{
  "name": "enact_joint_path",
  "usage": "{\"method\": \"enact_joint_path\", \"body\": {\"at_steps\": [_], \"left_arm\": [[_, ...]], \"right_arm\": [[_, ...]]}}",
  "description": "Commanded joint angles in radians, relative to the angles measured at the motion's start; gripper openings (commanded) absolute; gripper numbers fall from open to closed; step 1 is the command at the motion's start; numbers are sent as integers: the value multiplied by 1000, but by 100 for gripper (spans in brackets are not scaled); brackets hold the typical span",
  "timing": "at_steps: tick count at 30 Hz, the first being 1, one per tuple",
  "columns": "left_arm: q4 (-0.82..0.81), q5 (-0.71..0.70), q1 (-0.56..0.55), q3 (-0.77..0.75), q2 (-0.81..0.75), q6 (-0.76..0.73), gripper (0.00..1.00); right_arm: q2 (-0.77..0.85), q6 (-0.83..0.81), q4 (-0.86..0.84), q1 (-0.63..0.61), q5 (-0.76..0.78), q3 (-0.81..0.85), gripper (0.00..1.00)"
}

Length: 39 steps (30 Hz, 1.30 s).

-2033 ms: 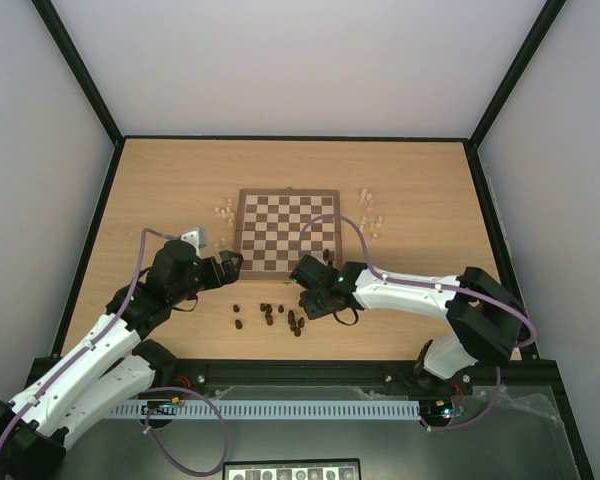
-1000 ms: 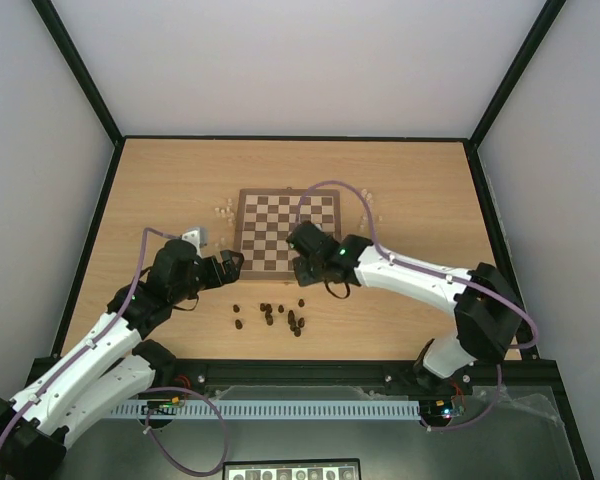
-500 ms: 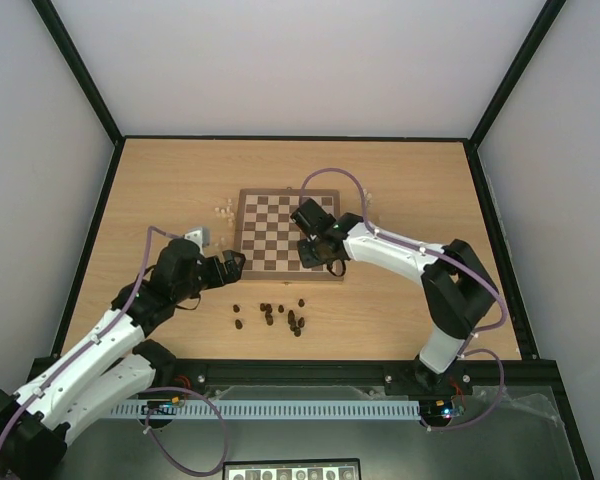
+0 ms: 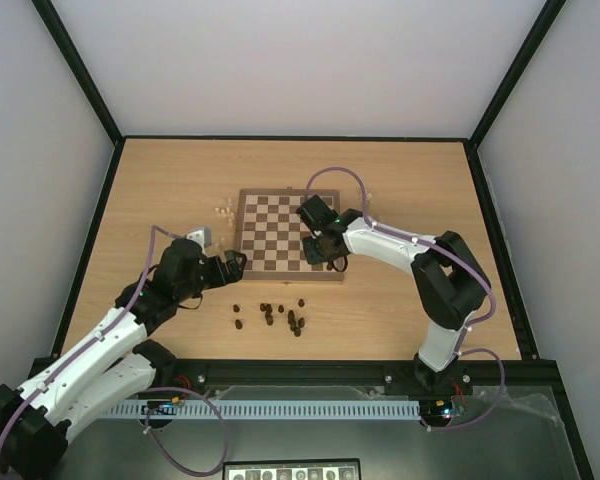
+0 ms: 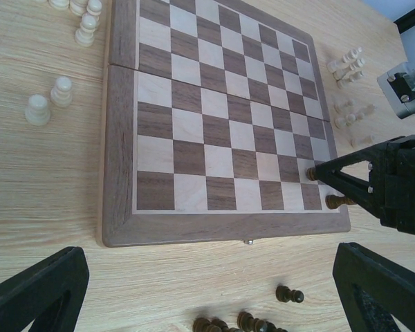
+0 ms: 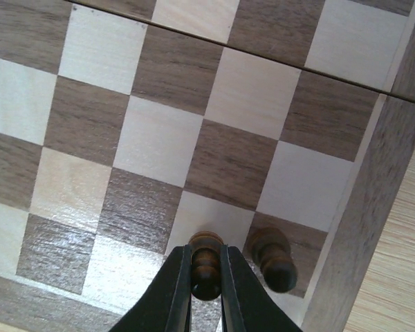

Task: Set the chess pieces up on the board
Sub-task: Place the chess piece on the chessboard, then pick up the chess piece at the center of the board.

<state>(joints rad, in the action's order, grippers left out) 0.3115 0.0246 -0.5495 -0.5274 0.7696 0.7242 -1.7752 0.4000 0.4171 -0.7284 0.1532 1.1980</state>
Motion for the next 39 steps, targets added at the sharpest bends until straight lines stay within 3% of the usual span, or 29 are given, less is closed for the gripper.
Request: {"method": "enact_joint_path", "body": {"at_steps": [1, 20, 28, 31, 39], "left_arm": [[-21, -9, -2, 14, 13, -9, 100], [-45, 0, -2, 17, 40, -7, 100], [-34, -10, -2, 9, 33, -10, 100], [-26, -13, -1, 4, 35, -7, 100], [-22, -10, -3, 4, 28, 0, 99]], "right_arm": [[-29, -23, 15, 11, -14, 30, 10], [12, -25, 50, 16, 4, 56, 32], [177, -9, 69, -21, -54, 26, 54], [235, 24, 60, -76, -54, -34, 58], [271, 119, 7, -197, -52, -209, 46]]}}
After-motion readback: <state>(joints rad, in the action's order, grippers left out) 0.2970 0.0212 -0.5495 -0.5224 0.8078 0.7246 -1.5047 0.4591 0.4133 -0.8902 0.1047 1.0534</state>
